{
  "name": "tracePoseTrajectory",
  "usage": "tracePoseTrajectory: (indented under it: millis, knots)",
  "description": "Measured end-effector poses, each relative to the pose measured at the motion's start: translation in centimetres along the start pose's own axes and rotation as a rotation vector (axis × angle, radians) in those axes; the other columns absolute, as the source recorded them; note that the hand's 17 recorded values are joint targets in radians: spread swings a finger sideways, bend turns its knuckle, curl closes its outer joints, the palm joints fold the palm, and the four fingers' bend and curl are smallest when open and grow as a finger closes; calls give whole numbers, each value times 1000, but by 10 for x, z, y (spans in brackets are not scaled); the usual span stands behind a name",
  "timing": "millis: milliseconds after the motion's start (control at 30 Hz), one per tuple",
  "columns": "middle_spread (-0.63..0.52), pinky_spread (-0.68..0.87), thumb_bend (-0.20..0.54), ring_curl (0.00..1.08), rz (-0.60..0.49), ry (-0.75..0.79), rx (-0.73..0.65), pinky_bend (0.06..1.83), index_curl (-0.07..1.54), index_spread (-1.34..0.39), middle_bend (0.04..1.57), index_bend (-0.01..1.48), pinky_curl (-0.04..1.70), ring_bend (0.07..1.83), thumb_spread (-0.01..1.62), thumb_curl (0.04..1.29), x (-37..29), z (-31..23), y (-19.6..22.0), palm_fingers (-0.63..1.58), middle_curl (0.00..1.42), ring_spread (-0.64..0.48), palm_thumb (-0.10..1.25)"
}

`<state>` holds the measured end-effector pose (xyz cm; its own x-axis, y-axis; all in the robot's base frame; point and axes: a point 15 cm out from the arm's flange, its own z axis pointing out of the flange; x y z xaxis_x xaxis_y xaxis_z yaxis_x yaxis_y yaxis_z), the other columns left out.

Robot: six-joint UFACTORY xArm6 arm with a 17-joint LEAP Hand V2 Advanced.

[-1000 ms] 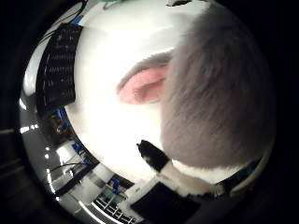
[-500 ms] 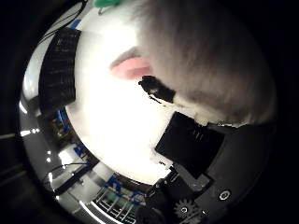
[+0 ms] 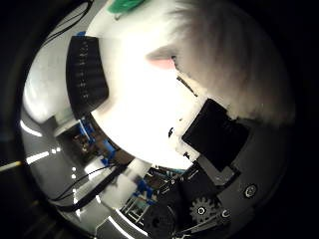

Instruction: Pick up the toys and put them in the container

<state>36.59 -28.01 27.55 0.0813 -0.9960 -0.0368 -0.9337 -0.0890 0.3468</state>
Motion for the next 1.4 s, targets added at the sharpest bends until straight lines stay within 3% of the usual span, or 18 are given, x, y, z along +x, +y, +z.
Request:
tracePoseTrajectory:
  millis: [233,567,900,1200,1400]
  knots:
    - [-215,-180,-12,835,-65,28,57,1323,926,-277,1239,1014,944,1359,1125,549,-48,-101,39,1037,985,-248,1063]
    - [-210,-184,-11,845,-180,159,164,1258,963,-283,1229,975,1021,1347,1122,583,-133,-166,41,1055,984,-249,1057]
    - [-204,-201,-12,843,-282,221,233,1227,987,-291,1220,948,1055,1340,1112,605,-254,-187,14,1068,986,-247,1048]
    - [-195,-211,-13,846,-347,255,378,1207,997,-293,1220,943,1072,1340,1083,625,-359,-200,-21,1080,982,-247,1042]
    - [-191,-216,-15,846,-410,143,432,1200,993,-289,1220,951,1081,1337,1073,630,-422,-188,-56,1083,978,-246,1024]
